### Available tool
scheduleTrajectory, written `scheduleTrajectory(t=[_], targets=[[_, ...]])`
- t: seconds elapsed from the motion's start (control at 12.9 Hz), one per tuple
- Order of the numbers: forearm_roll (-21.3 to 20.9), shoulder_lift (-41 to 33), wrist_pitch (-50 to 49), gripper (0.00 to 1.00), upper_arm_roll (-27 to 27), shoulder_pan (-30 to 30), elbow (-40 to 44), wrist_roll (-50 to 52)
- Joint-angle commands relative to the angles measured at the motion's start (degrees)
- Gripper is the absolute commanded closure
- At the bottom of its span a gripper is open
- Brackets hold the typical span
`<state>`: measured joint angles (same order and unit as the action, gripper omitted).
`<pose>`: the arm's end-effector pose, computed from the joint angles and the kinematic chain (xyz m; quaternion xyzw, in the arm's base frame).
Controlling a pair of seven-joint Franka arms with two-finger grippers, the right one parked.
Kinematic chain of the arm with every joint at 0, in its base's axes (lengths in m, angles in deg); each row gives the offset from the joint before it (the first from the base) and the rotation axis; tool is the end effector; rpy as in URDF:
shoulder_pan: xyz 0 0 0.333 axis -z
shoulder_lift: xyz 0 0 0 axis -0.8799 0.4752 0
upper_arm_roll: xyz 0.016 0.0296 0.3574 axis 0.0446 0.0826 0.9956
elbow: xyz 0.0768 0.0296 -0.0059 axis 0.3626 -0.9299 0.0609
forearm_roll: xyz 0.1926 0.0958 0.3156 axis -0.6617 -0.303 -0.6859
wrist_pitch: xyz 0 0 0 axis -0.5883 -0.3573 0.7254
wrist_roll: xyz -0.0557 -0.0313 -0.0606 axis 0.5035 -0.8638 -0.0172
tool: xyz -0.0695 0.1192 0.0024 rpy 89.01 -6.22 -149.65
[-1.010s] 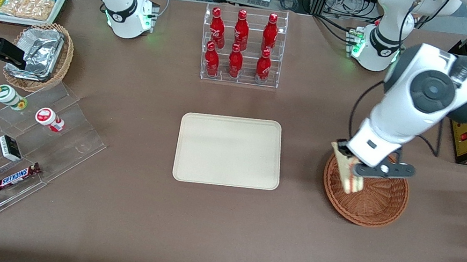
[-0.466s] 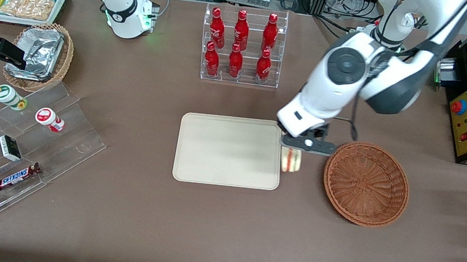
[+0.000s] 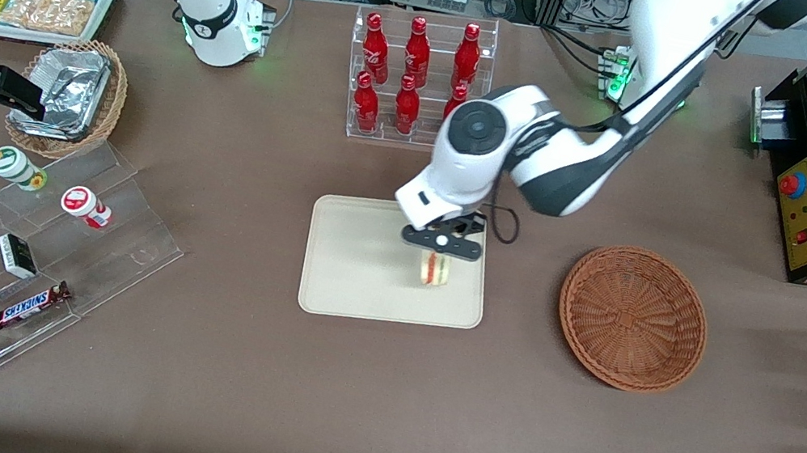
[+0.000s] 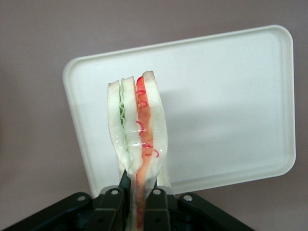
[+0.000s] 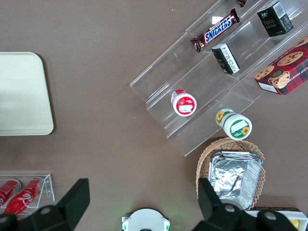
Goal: Place sandwich from basket to tray
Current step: 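Lower the sandwich onto the tray and open the left gripper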
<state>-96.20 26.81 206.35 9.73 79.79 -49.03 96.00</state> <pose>0.5128 -0.4725 0.3524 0.9983 -0.0546 -0.0086 0.0193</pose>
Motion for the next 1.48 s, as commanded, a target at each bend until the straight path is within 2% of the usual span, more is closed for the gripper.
scheduleTrajectory(t=[0.0,0.47,0.85,0.93,1.01,1.4], targets=[[-5.74,6.46,1.25,1.0,0.3,3.88,4.95,6.42],[-10.24,12.53,4.86,1.0,0.39,7.06,6.44,8.03],[-11.92,13.77,5.29,1.0,0.48,7.15,6.62,9.7],[-11.92,14.03,5.38,0.67,0.48,7.06,6.62,9.78],[-12.0,13.95,5.39,0.01,0.48,6.97,6.71,9.61],[-11.83,8.96,2.33,0.0,0.39,4.96,9.17,9.61]])
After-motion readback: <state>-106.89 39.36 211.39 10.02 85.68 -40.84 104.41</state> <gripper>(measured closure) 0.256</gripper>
